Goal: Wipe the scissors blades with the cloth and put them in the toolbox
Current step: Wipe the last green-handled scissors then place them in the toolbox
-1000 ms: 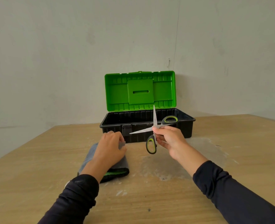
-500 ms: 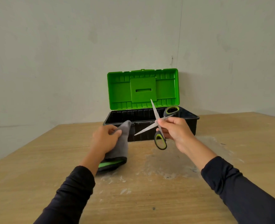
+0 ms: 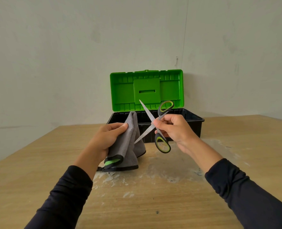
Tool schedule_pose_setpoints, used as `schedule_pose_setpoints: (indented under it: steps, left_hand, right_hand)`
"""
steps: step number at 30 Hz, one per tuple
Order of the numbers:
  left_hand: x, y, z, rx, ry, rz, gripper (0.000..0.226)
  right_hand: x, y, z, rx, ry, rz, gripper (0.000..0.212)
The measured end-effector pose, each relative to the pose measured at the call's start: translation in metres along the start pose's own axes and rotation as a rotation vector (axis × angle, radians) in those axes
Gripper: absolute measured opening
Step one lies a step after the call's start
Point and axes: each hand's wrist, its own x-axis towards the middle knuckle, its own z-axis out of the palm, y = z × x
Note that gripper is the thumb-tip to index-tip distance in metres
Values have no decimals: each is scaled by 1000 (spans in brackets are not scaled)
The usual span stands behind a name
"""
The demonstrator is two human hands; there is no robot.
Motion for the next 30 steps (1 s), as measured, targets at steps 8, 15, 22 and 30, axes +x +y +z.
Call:
schedule_pose_setpoints:
  steps: [8, 15, 22, 30]
  left_hand:
    - [1, -3, 2, -13, -101, 87, 23]
    - [-1, -2, -1, -86, -146, 145, 25]
    - [0, -4, -1, -33, -241, 175, 33]
    - [-4, -2, 13, 15, -247, 243, 30]
  right_hand:
    - [0, 2, 2, -192, 44, -100, 19]
    - [3, -14, -14, -164, 16, -110, 16]
    - [3, -10, -10, -189, 52, -204, 16]
    - [-3, -4, 11, -89, 43, -182, 18]
